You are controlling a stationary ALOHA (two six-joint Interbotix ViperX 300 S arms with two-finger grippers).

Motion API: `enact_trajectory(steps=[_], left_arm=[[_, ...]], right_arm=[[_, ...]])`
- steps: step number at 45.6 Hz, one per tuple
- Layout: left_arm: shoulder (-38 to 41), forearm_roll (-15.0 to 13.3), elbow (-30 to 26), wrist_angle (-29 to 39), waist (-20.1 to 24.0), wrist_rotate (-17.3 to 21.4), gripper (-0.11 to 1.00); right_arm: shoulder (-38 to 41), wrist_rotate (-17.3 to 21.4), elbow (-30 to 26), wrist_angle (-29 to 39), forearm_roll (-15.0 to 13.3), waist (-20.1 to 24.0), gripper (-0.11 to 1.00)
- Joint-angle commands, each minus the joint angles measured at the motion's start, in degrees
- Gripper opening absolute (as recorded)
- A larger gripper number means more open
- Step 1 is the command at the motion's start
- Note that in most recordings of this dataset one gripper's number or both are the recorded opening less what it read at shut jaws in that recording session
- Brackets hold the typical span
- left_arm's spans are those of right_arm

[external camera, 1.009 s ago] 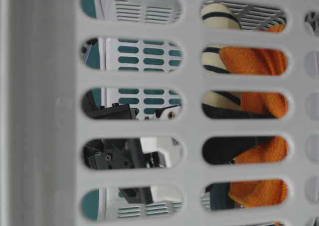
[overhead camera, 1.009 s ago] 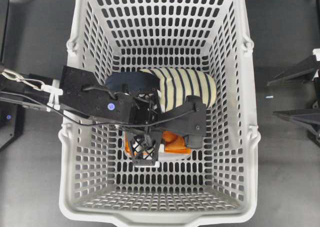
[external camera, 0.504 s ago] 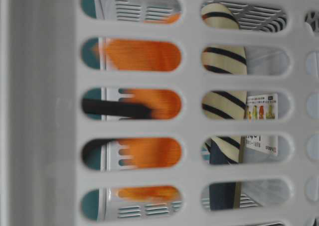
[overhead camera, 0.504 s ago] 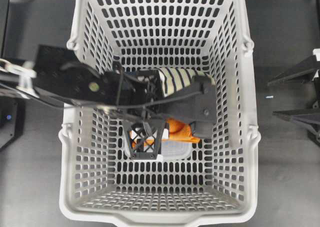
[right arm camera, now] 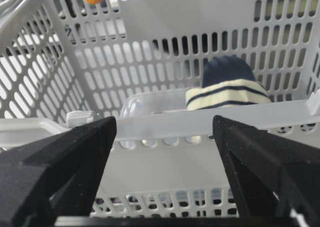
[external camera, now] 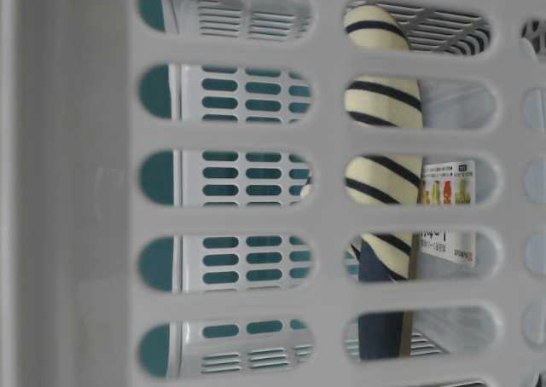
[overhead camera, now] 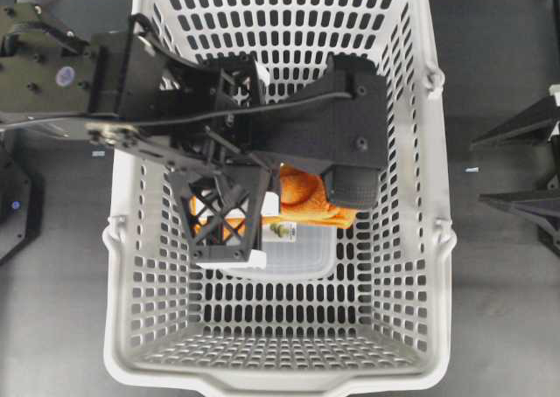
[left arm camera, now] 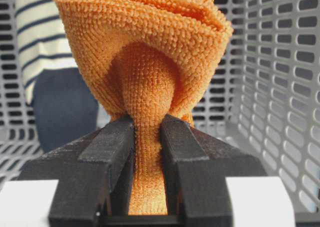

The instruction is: Pick up the orange cloth from the shopping basket with the left arm.

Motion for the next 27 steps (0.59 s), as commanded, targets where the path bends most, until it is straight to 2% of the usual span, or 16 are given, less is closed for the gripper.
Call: enact_trajectory(steps=[1,27], left_arm=[[-0.88,0.18,-1.23,0.00,-0.09,-0.18,0.13],[0.00,0.18,-1.32,0.00,0.09,-0.18,0.13]], right_arm=[[0.26,0.09,-0.97,-0.26,0.09,0.09,0.75],[-0.18,0.18,-0.97,-0.26,0.09,0.09,0.74]])
